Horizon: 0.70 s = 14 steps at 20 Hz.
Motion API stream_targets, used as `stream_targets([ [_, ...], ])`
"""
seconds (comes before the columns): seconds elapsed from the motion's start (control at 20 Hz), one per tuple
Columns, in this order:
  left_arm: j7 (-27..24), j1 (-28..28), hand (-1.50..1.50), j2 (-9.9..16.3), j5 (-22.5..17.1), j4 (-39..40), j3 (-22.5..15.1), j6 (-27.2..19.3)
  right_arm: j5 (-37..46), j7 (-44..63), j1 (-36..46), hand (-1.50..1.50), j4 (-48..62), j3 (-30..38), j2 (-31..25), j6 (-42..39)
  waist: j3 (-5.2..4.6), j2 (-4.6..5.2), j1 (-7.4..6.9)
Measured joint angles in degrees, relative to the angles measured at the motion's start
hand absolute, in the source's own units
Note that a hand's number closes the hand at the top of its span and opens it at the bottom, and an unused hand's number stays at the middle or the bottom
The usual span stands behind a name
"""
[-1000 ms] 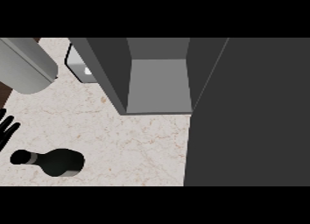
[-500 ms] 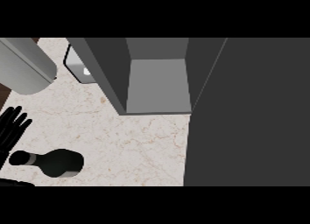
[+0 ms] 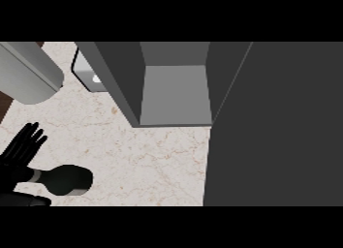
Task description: Pick up the wine, place it into the cabinet and close the cabinet
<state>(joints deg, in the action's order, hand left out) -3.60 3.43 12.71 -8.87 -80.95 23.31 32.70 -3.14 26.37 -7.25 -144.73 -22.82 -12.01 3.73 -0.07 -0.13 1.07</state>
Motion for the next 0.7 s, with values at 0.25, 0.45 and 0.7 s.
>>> stream_targets([
  [0.25, -4.5, -0.7, -1.5, -0.8, 3.4, 4.9, -1.8, 0.1, -0.1, 0.9, 1.0, -1.5, 0.0, 0.9, -0.3, 0.1, 0.01, -0.02, -0.04],
  [0.45, -7.6, -1.5, -1.5, -0.5, 5.2, 9.6, -2.5, 0.6, -0.1, 0.4, 0.7, -1.5, 0.0, 0.7, -0.4, 0.0, 0.01, -0.02, -0.06],
  [0.7, -14.1, -1.5, -1.5, -0.3, 8.4, 15.5, -3.4, 0.8, -0.1, 0.8, 1.3, -1.5, 0.0, 0.8, -0.1, 0.5, 0.0, -0.02, -0.05],
])
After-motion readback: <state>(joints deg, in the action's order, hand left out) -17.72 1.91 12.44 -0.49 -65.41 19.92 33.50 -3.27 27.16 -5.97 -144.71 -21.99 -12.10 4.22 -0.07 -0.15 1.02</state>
